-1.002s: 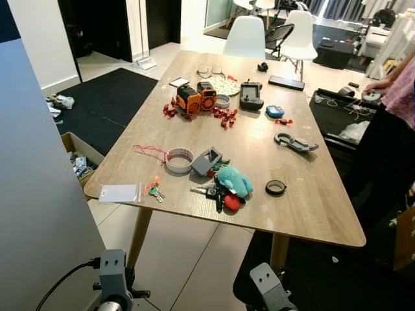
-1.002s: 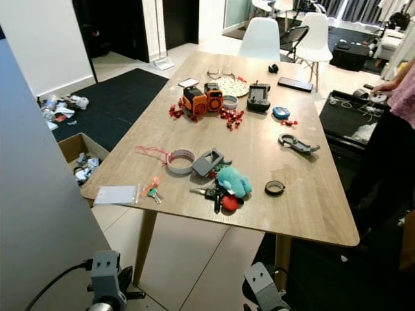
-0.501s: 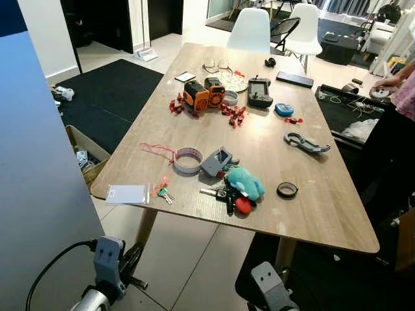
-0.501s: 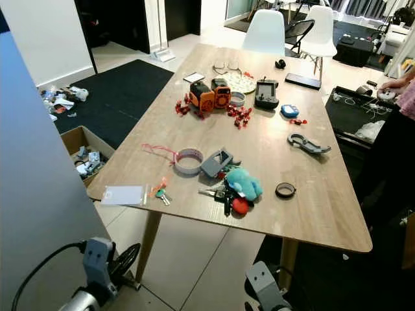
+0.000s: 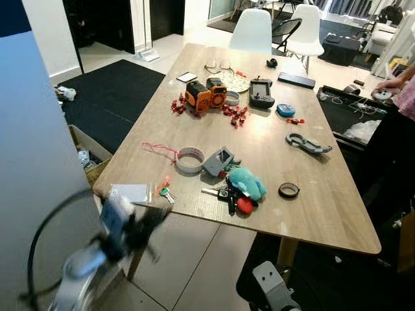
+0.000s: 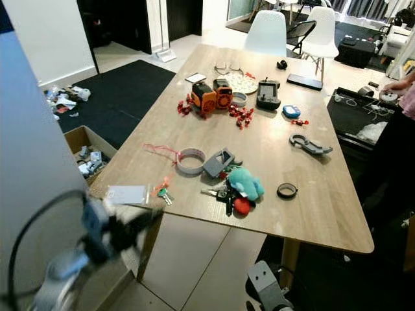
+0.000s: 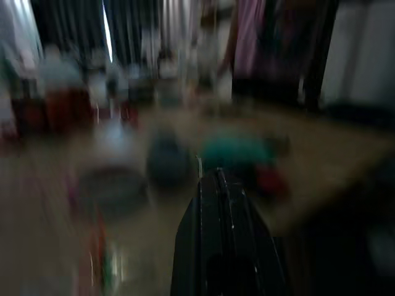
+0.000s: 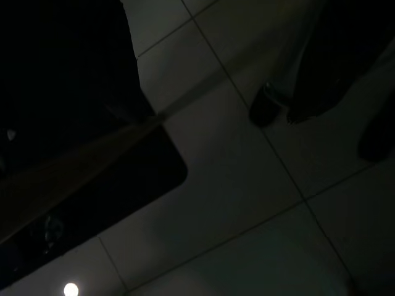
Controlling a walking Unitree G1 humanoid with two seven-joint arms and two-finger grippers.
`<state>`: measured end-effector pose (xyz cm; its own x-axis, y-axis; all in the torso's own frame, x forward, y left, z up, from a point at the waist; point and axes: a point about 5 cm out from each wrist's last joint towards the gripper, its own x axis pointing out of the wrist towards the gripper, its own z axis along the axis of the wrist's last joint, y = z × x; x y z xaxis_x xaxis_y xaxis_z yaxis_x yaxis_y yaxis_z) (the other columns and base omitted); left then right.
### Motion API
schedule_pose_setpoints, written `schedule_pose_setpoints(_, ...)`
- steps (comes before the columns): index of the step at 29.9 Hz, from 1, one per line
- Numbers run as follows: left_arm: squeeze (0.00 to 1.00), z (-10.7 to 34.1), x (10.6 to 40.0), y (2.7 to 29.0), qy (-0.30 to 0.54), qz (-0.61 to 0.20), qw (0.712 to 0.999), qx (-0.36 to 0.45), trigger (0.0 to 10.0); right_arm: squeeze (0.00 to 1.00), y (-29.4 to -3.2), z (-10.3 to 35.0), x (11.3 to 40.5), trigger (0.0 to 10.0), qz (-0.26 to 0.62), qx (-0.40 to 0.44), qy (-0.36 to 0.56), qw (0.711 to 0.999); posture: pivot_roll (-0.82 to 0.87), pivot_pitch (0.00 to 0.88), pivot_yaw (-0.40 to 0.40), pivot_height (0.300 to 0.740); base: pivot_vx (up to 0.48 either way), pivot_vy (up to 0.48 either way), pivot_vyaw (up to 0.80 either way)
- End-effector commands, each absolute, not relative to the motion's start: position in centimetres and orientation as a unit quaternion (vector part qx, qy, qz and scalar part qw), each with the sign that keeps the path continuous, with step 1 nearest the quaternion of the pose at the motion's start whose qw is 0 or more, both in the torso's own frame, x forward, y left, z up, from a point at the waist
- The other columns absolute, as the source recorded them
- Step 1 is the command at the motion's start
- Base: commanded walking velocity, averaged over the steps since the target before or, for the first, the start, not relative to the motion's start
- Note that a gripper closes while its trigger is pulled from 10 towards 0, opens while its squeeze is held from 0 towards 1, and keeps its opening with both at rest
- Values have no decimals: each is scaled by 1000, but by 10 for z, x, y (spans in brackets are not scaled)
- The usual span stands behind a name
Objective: Hang keys on a hook
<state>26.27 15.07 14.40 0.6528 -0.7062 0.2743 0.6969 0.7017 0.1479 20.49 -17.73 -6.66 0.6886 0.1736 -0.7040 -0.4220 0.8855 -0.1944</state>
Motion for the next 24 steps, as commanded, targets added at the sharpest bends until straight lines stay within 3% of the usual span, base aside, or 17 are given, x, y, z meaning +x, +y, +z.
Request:
schedule_pose_setpoints(1,0,142,266,138,-137,-370,919,-12,10000,0,-181,-68,201,10000,160,-172,364,901,40,58,-76,740,0,0,0)
schedule_pose_setpoints(7,24,148,272,117,-141,-359,922,38,10000,0,-181,-68,202,10000,158,-172,364,902,39,60,-73,740,0,0,0)
schedule_pose_setpoints(9,580,144,274,111,-126,-342,929,70,10000,0,-181,-68,202,10000,158,-172,364,902,39,62,-74,740,0,0,0)
schedule_pose_setpoints(10,1000,142,276,109,-115,-328,934,80,10000,0,-181,-68,201,10000,158,-172,364,901,38,63,-75,740,0,0,0)
schedule_pose_setpoints(16,1000,133,281,110,-80,-278,950,116,10000,0,-180,-69,200,10000,159,-172,366,901,40,69,-74,740,0,0,0)
schedule_pose_setpoints(17,149,132,282,110,-79,-270,952,120,10000,0,-180,-69,200,10000,160,-172,366,901,40,69,-74,740,0,0,0)
schedule_pose_setpoints(19,149,132,282,110,-79,-270,952,120,10000,0,-180,-69,200,10000,160,-172,366,901,40,69,-74,740,0,0,0)
schedule_pose_setpoints(20,0,130,284,114,-74,-251,956,137,10000,0,-181,-69,200,10000,159,-172,367,900,41,69,-75,740,0,0,0)
schedule_pose_setpoints(24,0,123,291,130,-51,-172,964,195,10000,0,-181,-70,199,10000,159,-173,369,899,42,73,-73,740,0,0,0)
